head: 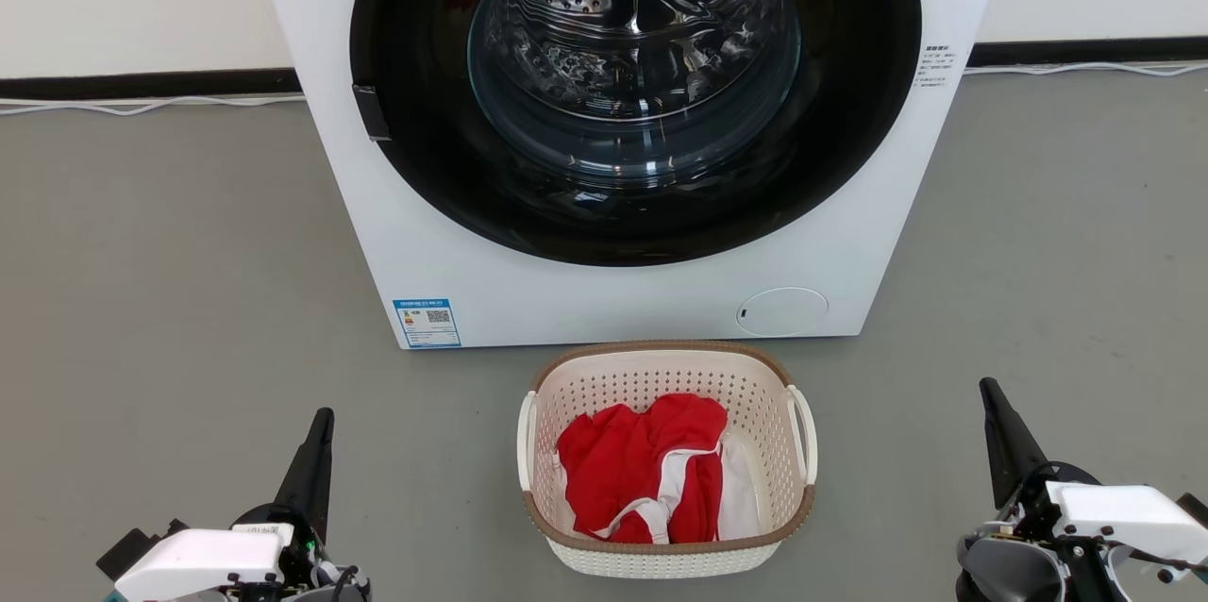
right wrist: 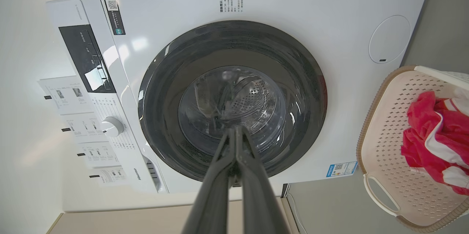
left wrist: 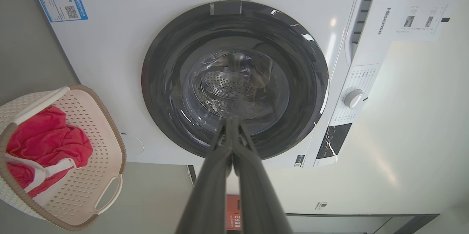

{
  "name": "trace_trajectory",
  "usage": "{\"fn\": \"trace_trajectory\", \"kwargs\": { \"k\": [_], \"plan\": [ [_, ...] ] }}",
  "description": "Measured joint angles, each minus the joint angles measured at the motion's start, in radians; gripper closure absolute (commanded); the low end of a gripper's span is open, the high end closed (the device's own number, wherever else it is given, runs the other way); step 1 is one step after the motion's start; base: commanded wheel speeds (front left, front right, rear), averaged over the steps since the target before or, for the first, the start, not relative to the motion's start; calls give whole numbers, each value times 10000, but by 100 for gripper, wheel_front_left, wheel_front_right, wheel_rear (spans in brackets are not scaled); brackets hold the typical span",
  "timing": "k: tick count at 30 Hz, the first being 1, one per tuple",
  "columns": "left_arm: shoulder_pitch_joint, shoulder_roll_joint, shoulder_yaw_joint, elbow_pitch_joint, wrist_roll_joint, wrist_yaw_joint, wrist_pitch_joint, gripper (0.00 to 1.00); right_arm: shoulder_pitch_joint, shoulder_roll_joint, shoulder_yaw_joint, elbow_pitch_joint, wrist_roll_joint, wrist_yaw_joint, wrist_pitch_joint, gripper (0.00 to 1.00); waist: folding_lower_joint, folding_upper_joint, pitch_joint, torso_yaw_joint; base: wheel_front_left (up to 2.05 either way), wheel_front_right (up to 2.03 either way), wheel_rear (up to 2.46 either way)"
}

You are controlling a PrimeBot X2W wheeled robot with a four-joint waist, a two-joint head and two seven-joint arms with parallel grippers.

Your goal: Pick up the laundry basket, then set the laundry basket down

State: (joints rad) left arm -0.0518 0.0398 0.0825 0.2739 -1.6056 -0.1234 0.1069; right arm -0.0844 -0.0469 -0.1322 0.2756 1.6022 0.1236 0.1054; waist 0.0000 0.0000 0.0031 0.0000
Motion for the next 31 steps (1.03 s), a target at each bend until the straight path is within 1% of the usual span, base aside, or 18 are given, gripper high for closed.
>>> {"fn": "trace_trajectory", "kwargs": {
  "k": [31],
  "plan": [
    [0,0,0,0,-2,0,0,100,0,0,0,0,0,0,0,100,0,0,0,0,0,0,0]
  ]
}}
